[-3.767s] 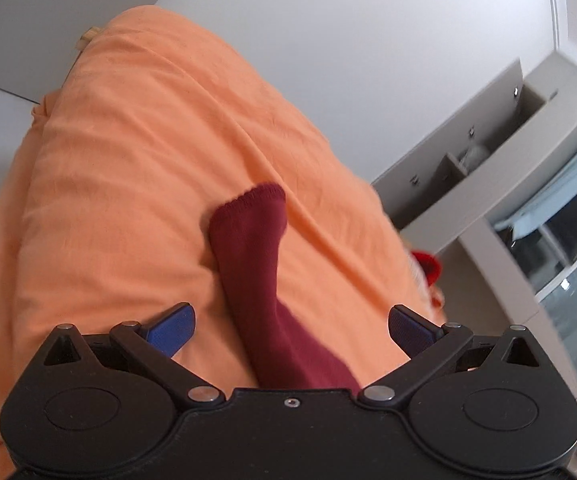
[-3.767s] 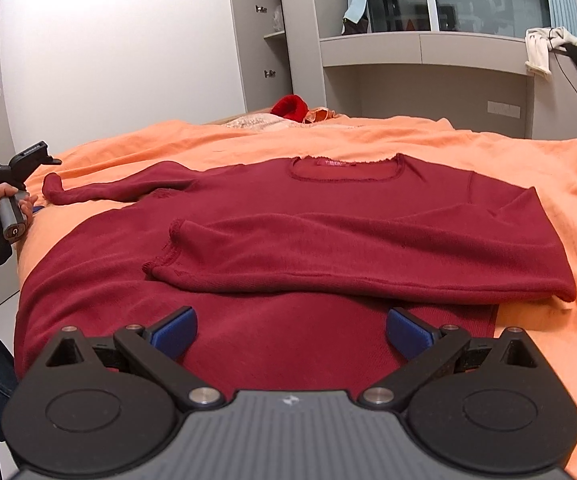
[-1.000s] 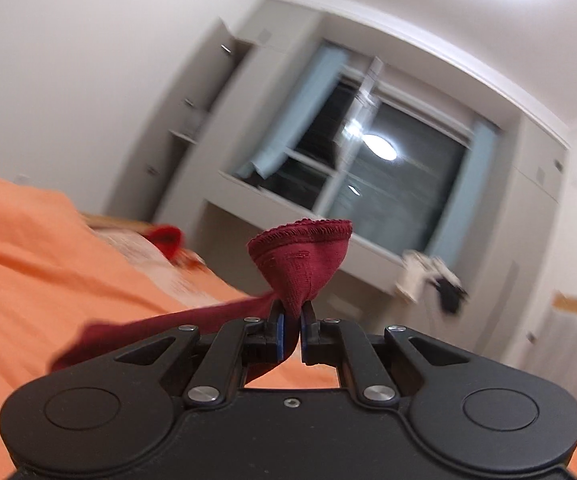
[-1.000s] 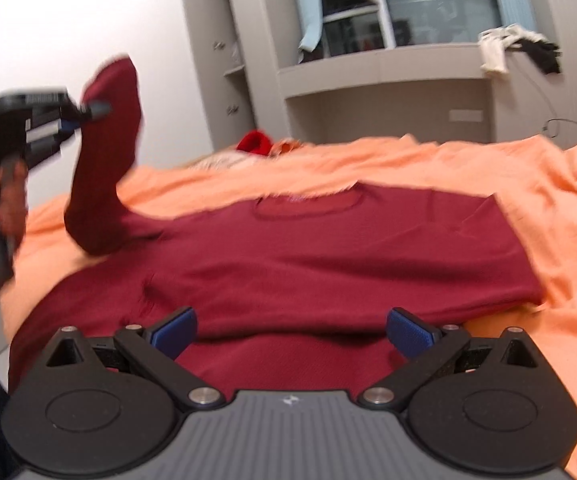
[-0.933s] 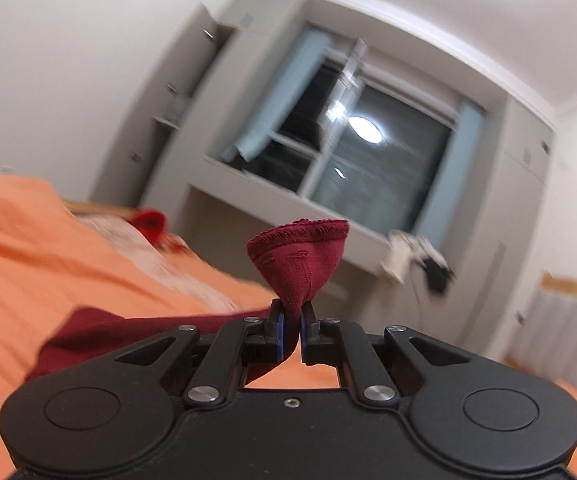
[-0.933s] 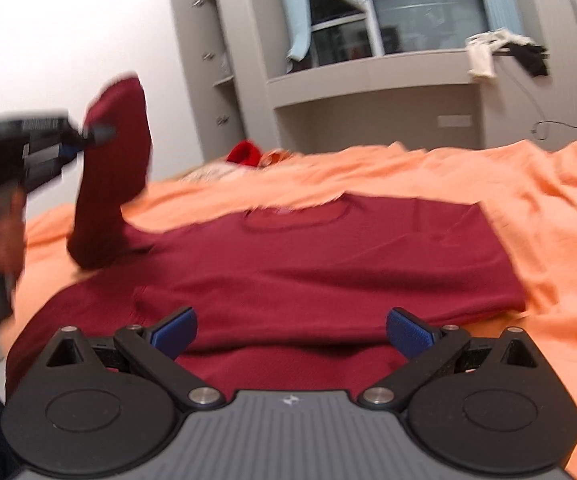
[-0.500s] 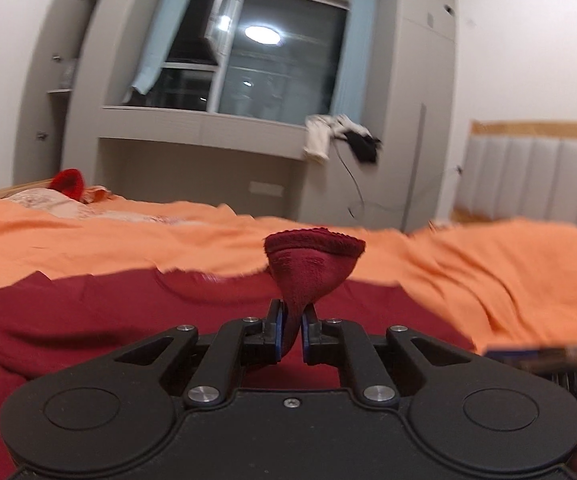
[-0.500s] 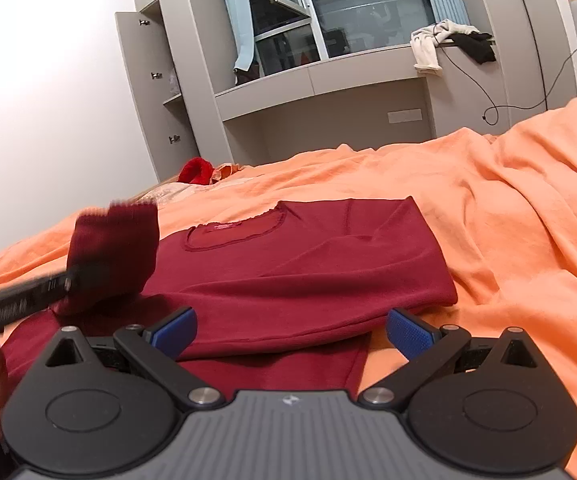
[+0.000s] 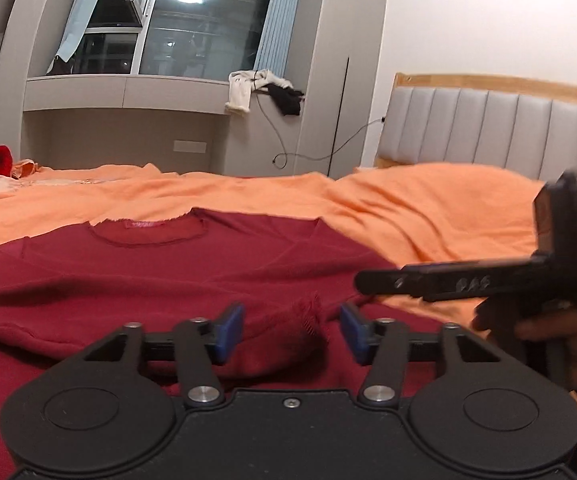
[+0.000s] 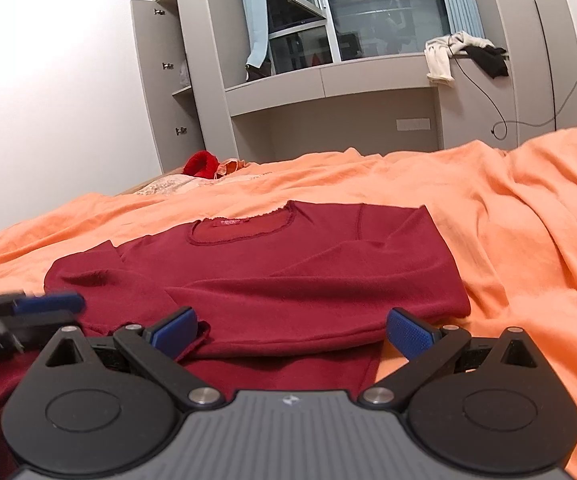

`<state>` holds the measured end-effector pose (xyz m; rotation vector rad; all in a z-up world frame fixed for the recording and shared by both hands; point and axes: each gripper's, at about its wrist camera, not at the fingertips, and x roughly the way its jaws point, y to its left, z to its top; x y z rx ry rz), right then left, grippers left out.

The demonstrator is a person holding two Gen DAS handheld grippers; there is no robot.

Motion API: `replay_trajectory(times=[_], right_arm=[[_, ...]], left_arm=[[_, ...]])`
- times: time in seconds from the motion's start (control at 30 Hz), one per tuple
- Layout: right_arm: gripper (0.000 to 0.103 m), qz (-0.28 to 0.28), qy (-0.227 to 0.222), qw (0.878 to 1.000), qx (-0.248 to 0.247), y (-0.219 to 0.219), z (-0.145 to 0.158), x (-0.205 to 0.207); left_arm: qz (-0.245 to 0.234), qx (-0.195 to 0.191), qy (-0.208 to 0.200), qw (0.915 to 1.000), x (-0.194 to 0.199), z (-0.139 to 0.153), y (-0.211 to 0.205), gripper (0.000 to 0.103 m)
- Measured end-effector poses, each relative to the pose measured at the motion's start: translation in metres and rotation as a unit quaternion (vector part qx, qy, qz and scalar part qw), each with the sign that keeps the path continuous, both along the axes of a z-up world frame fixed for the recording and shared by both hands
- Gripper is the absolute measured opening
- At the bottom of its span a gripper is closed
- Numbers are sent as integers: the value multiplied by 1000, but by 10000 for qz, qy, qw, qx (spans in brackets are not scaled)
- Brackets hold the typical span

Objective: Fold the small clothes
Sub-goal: 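Lift the sleeve with the left gripper and lay it across the shirt body, then open the left gripper and move it over the shirt hem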

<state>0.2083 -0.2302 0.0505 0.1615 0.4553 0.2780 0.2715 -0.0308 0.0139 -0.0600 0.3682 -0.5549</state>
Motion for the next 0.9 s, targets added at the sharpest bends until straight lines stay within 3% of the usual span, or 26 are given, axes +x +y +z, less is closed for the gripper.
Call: replay_trajectory(times=[0.1, 0.27, 0.47, 0.57, 0.73, 0.9], right_arm=[[103, 57, -91, 9999, -104, 8, 3, 0], [103, 296, -244, 9990, -250, 29, 7, 3], [103, 596, -368, 9959, -575, 49, 3, 1], [103, 682, -371, 9943, -725, 54, -1, 0], [103, 775, -267, 9930, -849, 57, -8, 0], [103, 865, -221, 9914, -954, 60, -12, -2]], left_arm=[[269, -287, -70, 9992, 1, 13, 15, 74], [1419, -539, -88, 9884, 14, 35, 59, 85], [2902, -300, -31, 9565, 38, 43, 122, 92], [3381, -474, 183, 9397, 45, 46, 161, 99], [3741, -1026, 750, 9187, 56, 35, 211, 94], [3762, -1509, 1348, 9042, 70, 20, 235, 67]])
